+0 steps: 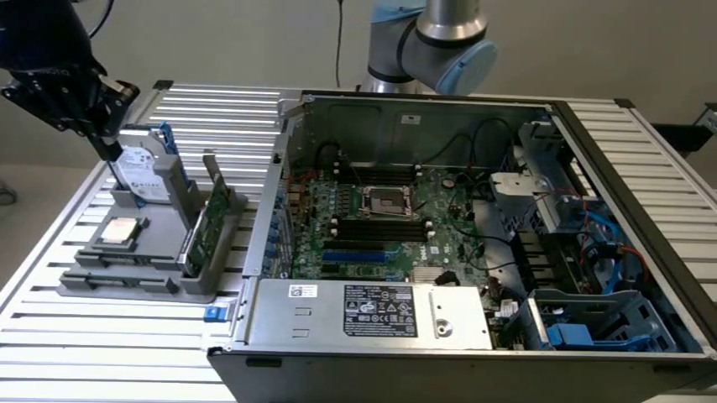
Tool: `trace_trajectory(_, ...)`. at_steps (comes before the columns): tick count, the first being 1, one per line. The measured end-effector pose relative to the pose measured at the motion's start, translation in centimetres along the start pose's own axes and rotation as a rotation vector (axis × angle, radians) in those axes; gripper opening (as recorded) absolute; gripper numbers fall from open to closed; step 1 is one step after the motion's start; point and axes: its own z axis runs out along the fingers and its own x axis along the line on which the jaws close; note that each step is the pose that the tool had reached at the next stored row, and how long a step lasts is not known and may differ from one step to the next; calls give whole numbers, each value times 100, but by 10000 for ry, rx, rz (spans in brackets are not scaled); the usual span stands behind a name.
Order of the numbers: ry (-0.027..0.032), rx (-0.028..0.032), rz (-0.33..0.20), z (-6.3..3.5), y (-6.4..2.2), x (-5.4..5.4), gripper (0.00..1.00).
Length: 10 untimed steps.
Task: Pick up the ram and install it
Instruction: 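Reach for the ram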
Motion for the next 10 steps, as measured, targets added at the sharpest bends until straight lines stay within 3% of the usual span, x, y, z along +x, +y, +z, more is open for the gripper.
trace_trajectory(10, 59, 5, -69, 43, -103, 56, 11)
